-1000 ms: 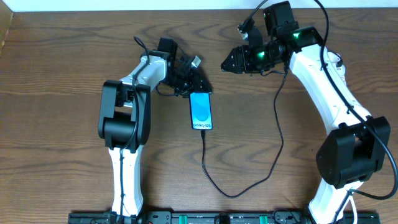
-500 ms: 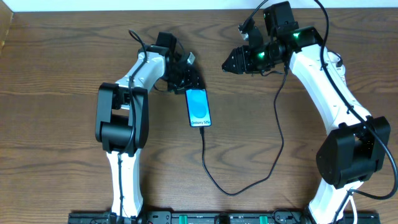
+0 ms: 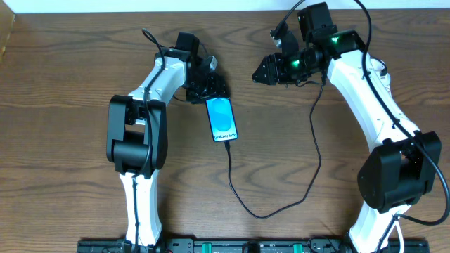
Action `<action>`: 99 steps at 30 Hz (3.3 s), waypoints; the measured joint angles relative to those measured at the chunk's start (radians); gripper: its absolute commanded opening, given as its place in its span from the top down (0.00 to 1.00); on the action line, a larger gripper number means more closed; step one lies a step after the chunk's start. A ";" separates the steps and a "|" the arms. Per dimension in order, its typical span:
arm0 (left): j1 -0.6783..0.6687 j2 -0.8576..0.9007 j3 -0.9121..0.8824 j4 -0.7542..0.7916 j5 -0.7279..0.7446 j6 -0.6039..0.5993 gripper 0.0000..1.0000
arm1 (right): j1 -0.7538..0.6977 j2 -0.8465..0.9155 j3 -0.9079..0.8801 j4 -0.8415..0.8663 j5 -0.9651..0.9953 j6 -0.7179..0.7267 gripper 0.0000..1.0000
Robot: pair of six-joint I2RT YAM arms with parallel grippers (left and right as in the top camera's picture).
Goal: Plug charger to phone and switch on socket
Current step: 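Lay the phone flat on the table and open the left gripper, then move the right gripper to the white power strip's orange switch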
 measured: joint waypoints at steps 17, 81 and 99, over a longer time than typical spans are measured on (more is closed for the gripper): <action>0.000 -0.017 0.003 0.006 -0.169 -0.046 0.29 | 0.000 0.000 0.000 -0.007 0.025 0.000 0.46; 0.002 -0.642 -0.038 -0.129 -0.365 -0.045 0.04 | -0.886 0.092 0.000 -0.044 0.101 -0.155 0.99; 0.002 -0.642 -0.038 -0.129 -0.365 -0.045 0.03 | -0.863 0.262 0.000 0.055 0.024 -0.160 0.99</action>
